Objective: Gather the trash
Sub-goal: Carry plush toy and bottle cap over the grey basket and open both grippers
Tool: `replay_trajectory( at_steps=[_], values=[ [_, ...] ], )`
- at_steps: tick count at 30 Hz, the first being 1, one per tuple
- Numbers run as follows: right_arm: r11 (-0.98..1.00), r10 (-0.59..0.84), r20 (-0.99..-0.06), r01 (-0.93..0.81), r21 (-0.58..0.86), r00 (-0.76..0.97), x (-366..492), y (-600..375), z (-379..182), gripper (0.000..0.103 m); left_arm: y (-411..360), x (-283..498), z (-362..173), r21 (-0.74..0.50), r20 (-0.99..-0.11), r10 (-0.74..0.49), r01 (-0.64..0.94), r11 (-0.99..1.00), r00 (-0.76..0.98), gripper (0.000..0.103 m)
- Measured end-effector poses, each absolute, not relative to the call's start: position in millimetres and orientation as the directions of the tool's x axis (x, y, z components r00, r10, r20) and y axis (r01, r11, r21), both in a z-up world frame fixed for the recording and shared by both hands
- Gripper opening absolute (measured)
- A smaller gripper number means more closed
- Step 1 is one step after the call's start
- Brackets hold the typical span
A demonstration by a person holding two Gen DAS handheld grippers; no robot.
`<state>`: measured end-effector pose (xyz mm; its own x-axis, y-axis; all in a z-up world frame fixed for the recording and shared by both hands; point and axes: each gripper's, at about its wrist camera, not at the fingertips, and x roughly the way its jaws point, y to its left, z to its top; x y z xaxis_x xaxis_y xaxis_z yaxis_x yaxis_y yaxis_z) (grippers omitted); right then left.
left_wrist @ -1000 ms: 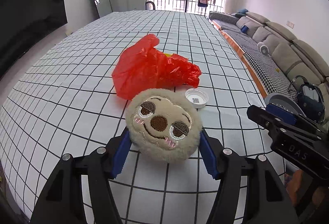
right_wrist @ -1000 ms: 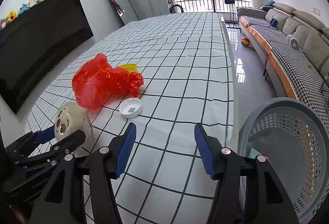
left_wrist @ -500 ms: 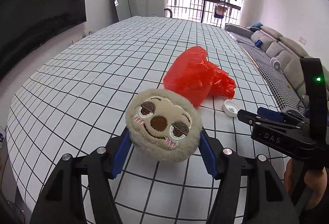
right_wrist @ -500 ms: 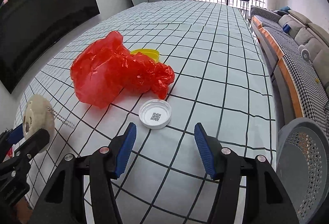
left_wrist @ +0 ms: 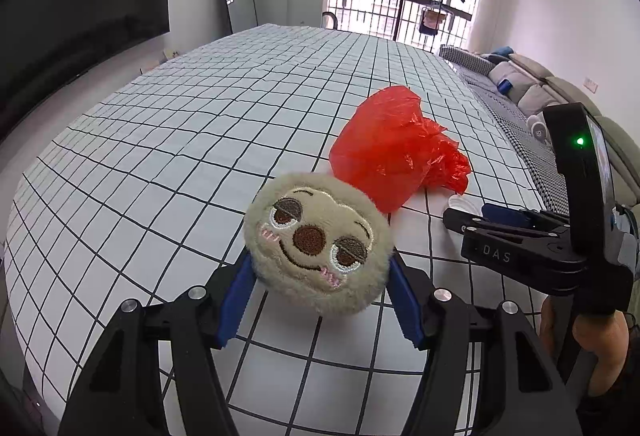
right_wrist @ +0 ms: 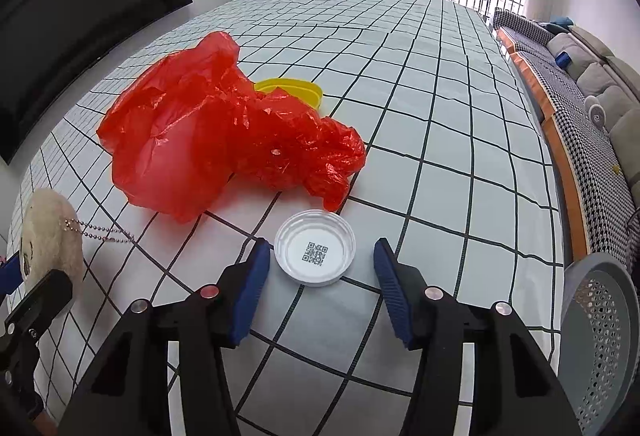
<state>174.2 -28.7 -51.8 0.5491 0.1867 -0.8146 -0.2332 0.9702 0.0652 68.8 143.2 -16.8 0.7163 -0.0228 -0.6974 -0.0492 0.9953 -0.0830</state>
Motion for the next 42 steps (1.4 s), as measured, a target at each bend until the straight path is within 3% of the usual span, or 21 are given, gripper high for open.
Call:
replay_trajectory(
  at_steps=[4, 21, 42],
  values=[
    [0.968, 0.177, -0.816, -0.247, 0.044, 0.550, 173, -24, -51, 0.039, 142, 69, -18, -0.087, -0.700, -0.027, -0.047, 0.995, 0.714, 0.060],
    [0.968, 0.212, -0.777, -0.238, 0.082, 0.593, 127, -47, -31, 0.039, 115, 61, -8, -0.071, -0.692, -0.053, 0.005, 0.997, 0.720, 0.060],
    [0.993, 0.056, -0.725, 0.039, 0.113, 0.687, 9, -221, -12, 0.039, -35, 37, 6, -0.034, -0.681, -0.222, 0.273, 0.961, 0.697, 0.060]
  ],
)
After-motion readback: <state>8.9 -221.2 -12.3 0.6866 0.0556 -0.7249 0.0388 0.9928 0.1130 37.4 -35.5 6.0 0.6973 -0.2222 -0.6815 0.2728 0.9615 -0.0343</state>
